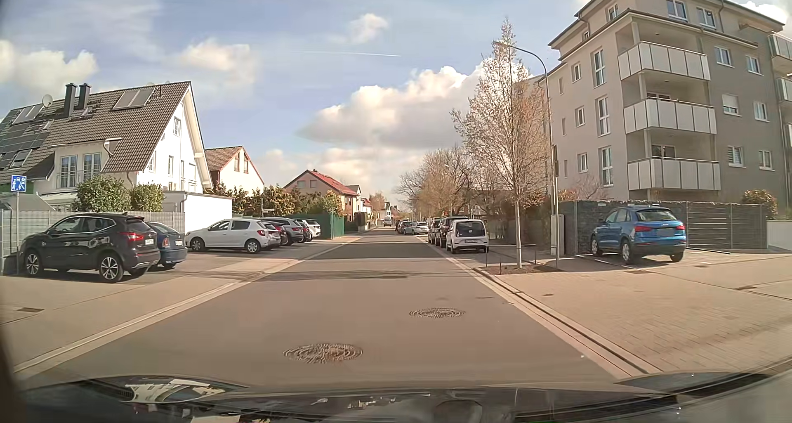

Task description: Follow the waypoints while adhering to traffic rules and regulations

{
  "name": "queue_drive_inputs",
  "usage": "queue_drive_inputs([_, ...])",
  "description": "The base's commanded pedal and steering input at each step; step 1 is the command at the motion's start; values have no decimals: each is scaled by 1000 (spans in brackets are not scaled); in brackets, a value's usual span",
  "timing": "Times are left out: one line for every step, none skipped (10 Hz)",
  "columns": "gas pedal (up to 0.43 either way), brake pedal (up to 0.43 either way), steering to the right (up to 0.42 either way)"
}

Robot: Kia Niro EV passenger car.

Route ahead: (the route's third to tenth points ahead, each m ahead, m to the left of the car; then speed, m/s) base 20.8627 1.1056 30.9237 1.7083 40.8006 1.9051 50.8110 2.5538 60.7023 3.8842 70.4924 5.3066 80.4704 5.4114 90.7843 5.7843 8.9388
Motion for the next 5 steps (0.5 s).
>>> queue_drive_inputs([150, 0, -24])
queue_drive_inputs([150, 0, -24])
queue_drive_inputs([150, 0, -24])
queue_drive_inputs([150, 0, -24])
queue_drive_inputs([150, 0, -24])
